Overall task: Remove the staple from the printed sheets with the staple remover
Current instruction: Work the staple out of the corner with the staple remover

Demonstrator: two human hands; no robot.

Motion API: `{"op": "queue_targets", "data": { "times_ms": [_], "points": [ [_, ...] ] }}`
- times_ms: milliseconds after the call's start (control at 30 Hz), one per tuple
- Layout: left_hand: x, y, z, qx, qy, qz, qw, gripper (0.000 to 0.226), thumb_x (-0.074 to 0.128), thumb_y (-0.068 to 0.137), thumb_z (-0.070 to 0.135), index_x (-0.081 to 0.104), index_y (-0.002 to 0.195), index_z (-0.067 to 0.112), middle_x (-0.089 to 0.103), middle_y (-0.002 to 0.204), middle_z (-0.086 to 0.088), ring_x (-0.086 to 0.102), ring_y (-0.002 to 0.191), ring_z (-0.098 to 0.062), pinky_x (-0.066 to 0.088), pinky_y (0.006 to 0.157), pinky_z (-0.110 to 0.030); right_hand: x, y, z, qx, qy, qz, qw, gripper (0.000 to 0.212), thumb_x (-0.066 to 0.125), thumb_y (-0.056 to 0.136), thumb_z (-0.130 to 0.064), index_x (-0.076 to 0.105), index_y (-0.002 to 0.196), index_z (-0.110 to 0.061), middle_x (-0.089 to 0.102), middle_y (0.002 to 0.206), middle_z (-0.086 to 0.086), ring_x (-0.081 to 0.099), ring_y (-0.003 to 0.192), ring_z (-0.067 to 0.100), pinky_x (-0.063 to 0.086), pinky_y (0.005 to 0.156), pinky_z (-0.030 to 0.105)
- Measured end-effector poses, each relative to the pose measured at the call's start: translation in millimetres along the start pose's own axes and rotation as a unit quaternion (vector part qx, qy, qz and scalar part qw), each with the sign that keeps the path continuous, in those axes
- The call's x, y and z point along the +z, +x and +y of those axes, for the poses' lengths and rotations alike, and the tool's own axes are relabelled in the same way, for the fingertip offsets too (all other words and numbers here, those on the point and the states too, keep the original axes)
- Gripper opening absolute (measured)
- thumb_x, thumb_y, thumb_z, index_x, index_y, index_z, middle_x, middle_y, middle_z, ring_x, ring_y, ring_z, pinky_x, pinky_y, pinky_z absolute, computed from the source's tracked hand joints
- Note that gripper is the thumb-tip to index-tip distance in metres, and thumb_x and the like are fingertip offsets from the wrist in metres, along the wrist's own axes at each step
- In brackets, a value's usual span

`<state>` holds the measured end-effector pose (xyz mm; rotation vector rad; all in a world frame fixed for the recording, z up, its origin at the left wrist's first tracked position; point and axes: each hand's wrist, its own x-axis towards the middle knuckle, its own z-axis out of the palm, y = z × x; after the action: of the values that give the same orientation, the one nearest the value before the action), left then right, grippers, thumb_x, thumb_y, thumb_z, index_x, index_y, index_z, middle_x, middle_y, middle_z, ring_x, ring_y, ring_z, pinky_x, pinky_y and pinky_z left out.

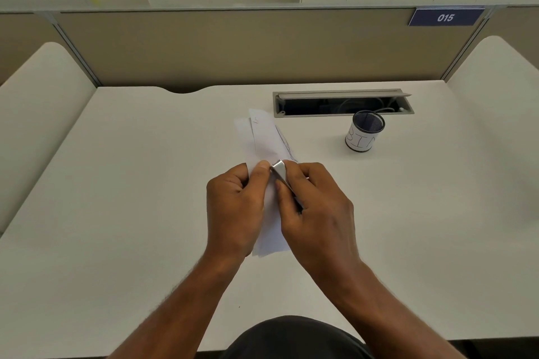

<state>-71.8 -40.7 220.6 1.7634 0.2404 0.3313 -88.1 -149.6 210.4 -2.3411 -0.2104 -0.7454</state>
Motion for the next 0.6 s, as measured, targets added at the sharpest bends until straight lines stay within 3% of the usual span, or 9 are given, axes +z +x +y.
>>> {"op": "queue_targets", "data": {
  "times_ms": [133, 267, 433, 500, 600],
  "points": [
    [-0.2, -0.3, -2.9, 0.005, 0.003, 0.0, 1.0, 0.045, 0.063, 0.096, 0.031, 0.061, 0.067, -0.003, 0.055, 0.062, -0.025, 0.044, 0.056, -0.021, 0.043, 0.053, -0.044, 0.1, 1.0, 3.1, -0.005, -0.001, -0.009, 1.0, 0.029, 0.06, 0.094, -0.021, 0.07, 0.118, -0.009, 0.069, 0.105, 0.004, 0.066, 0.081, 0.014, 0.046, 0.068, 0.013],
    [-2.6, -0.1, -1.7, 0.011, 0.014, 0.005, 1.0, 0.042, 0.063, 0.096, 0.031, 0.065, 0.067, 0.001, 0.059, 0.061, -0.019, 0.051, 0.058, -0.031, 0.045, 0.053, -0.04, 0.3, 0.6, 4.1, 0.014, 0.04, -0.027, 0.999, 0.028, 0.06, 0.095, -0.023, 0.069, 0.12, -0.014, 0.068, 0.106, 0.0, 0.061, 0.087, 0.006, 0.047, 0.073, 0.009],
    [-3.3, 2.1, -0.5, -0.034, -0.037, 0.001, 0.999, 0.041, 0.066, 0.094, 0.028, 0.061, 0.067, -0.002, 0.054, 0.057, -0.016, 0.045, 0.057, -0.016, 0.042, 0.056, -0.035, -2.5, 4.7, 7.4, 0.111, 0.141, -0.058, 0.982, 0.021, 0.06, 0.098, -0.028, 0.069, 0.117, -0.024, 0.066, 0.097, -0.009, 0.061, 0.086, 0.006, 0.051, 0.072, 0.016],
    [-2.8, 3.7, -1.3, -0.062, -0.07, -0.014, 0.996, 0.032, 0.069, 0.093, 0.028, 0.069, 0.073, 0.002, 0.066, 0.068, -0.02, 0.056, 0.062, -0.024, 0.052, 0.062, -0.041, -4.7, 5.2, 8.0, 0.139, 0.172, -0.07, 0.973, 0.025, 0.061, 0.097, -0.031, 0.067, 0.12, -0.027, 0.067, 0.1, -0.012, 0.061, 0.089, 0.002, 0.05, 0.074, 0.011],
    [-3.2, 3.9, -0.2, -0.098, -0.082, -0.035, 0.991, 0.016, 0.071, 0.091, 0.026, 0.079, 0.082, 0.016, 0.078, 0.08, -0.004, 0.074, 0.08, -0.03, 0.061, 0.078, -0.048, -7.4, 4.5, 7.2, 0.158, 0.197, -0.108, 0.961, 0.042, 0.057, 0.092, -0.044, 0.06, 0.131, -0.028, 0.063, 0.111, -0.017, 0.06, 0.097, -0.004, 0.05, 0.079, 0.007]
  ]
}}
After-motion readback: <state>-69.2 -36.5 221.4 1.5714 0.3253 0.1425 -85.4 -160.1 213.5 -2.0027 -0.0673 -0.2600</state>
